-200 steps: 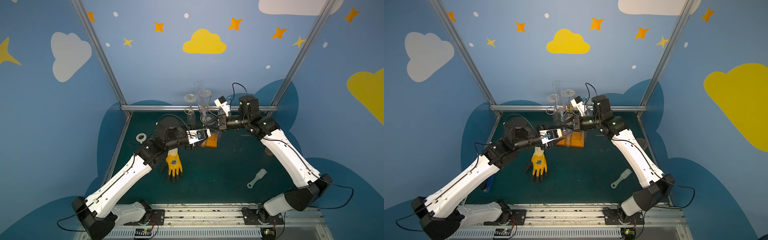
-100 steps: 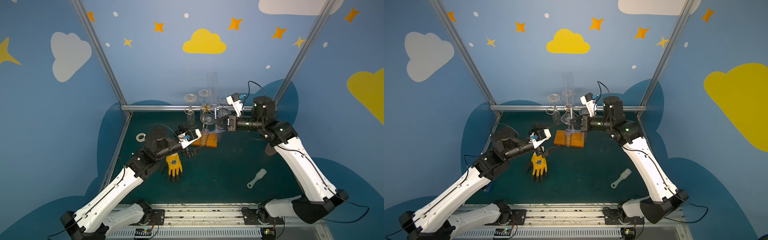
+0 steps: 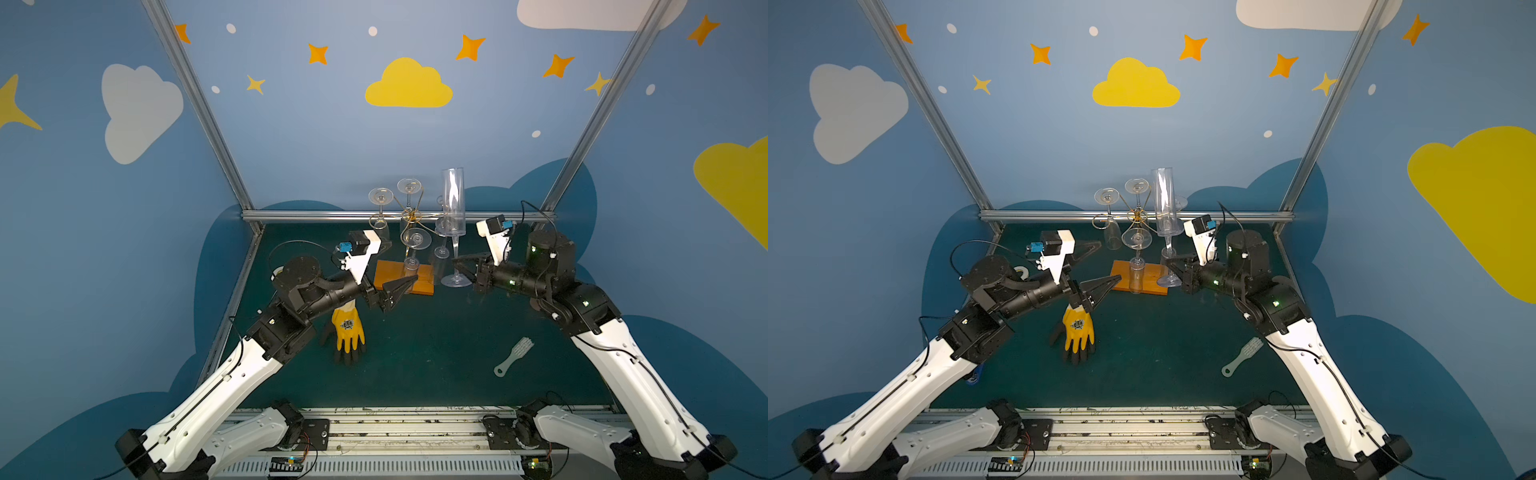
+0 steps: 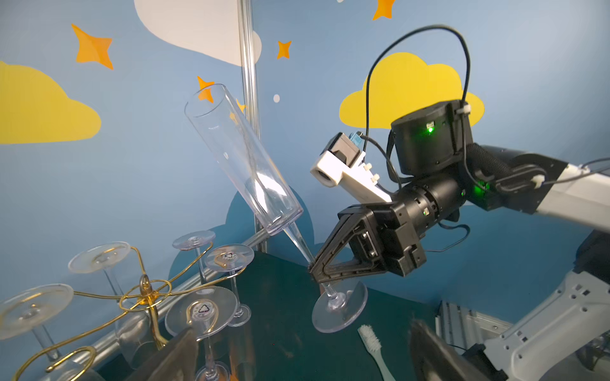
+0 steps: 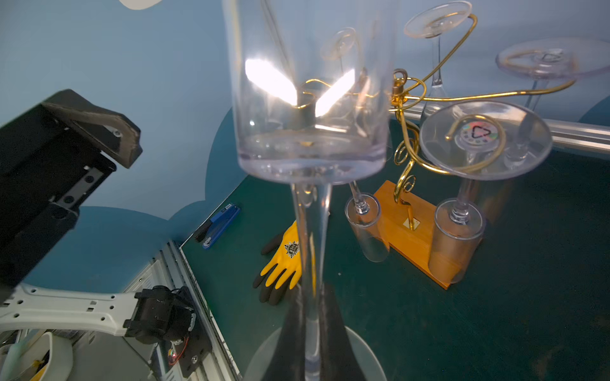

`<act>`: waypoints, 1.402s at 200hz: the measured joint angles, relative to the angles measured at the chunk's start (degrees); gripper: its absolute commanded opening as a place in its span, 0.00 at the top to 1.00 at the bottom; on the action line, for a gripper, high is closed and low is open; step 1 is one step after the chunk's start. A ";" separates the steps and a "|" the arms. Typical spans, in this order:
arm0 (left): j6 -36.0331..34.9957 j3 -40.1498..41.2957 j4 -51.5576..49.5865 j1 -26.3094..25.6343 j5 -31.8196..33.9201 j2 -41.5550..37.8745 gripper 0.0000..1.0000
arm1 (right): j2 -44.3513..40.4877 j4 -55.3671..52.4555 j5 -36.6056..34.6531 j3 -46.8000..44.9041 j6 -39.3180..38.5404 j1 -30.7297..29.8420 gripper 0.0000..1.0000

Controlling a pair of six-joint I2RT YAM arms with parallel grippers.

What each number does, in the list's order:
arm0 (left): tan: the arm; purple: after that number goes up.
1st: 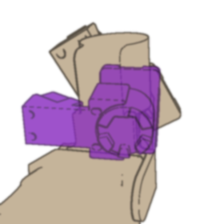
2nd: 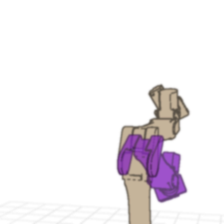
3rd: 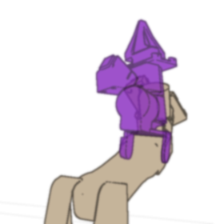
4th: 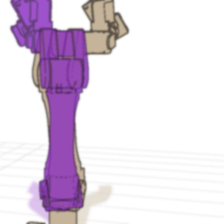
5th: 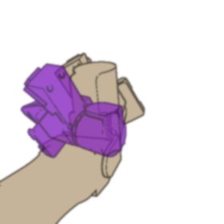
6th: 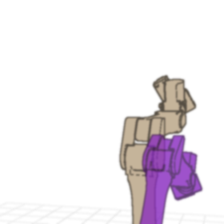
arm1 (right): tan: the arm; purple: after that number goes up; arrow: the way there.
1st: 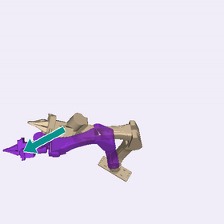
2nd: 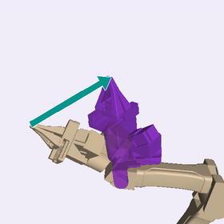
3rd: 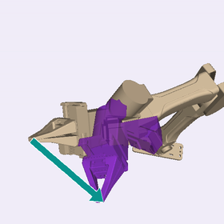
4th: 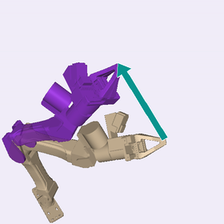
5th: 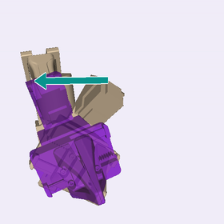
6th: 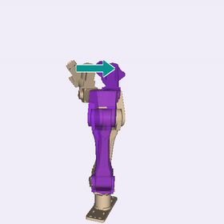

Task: Take the wine glass off the wine glass rack
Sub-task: Pick up the wine glass from the wine glass rack.

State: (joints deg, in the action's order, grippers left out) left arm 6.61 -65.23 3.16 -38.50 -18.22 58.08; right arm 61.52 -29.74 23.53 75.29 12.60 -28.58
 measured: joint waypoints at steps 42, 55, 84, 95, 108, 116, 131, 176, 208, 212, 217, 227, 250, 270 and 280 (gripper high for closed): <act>9.88 -0.33 1.57 0.63 -2.05 2.19 0.02 | -2.43 2.56 -1.62 -4.28 -1.07 -0.20 1.00; 12.37 -0.33 1.88 0.79 -2.84 2.62 0.02 | -2.47 2.97 -1.70 -4.68 -1.18 -0.37 1.00; 17.75 -0.33 3.45 1.25 -3.87 3.17 0.02 | -2.49 4.22 -1.68 -5.27 -1.42 -1.09 1.00; 19.50 -0.33 4.33 1.29 -4.31 3.30 0.02 | -2.49 4.70 -1.68 -5.46 -1.49 -1.36 1.00; 21.20 -0.33 5.25 1.38 -4.85 3.54 0.02 | -2.51 5.38 -1.68 -5.77 -1.51 -1.73 1.00; 22.12 -0.33 5.57 1.38 -5.18 3.78 0.02 | -2.51 5.68 -1.66 -5.90 -1.51 -2.01 1.00; 23.65 -0.33 6.34 1.38 -5.70 4.39 0.02 | -2.51 6.08 -1.66 -6.10 -1.51 -2.49 1.00; 27.34 -0.33 8.24 1.38 -7.50 6.05 0.02 | -2.49 7.26 -1.60 -6.21 -1.51 -4.20 1.00; 28.68 -0.70 9.03 1.38 -8.20 7.39 0.02 | -1.90 8.33 -1.40 -6.21 -1.55 -5.49 1.00; 28.83 -0.79 9.20 1.38 -8.26 7.56 0.02 | -1.77 8.44 -1.38 -6.21 -1.55 -5.62 1.00; 29.07 -0.83 9.49 1.38 -8.33 7.74 0.02 | -1.62 8.55 -1.36 -6.21 -1.57 -5.81 1.00; 29.70 -0.87 10.10 1.38 -8.33 8.07 0.02 | -1.22 8.79 -1.18 -6.21 -1.81 -6.25 1.00; 30.80 -0.87 11.08 1.38 -7.72 8.57 0.02 | -0.48 8.98 -0.70 -6.25 -2.69 -7.52 1.00; 31.26 -0.87 11.54 1.60 -6.62 8.74 0.03 | -0.33 9.33 0.04 -6.82 -3.80 -8.96 1.00; 31.36 -0.87 11.65 1.77 -5.70 8.74 0.03 | -0.33 9.60 0.52 -7.19 -4.48 -9.81 1.00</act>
State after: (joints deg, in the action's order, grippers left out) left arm 37.98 -66.11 14.81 -36.73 -23.92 66.83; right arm 61.19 -20.14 24.05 68.10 8.12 -38.39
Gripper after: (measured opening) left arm 0.970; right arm 0.064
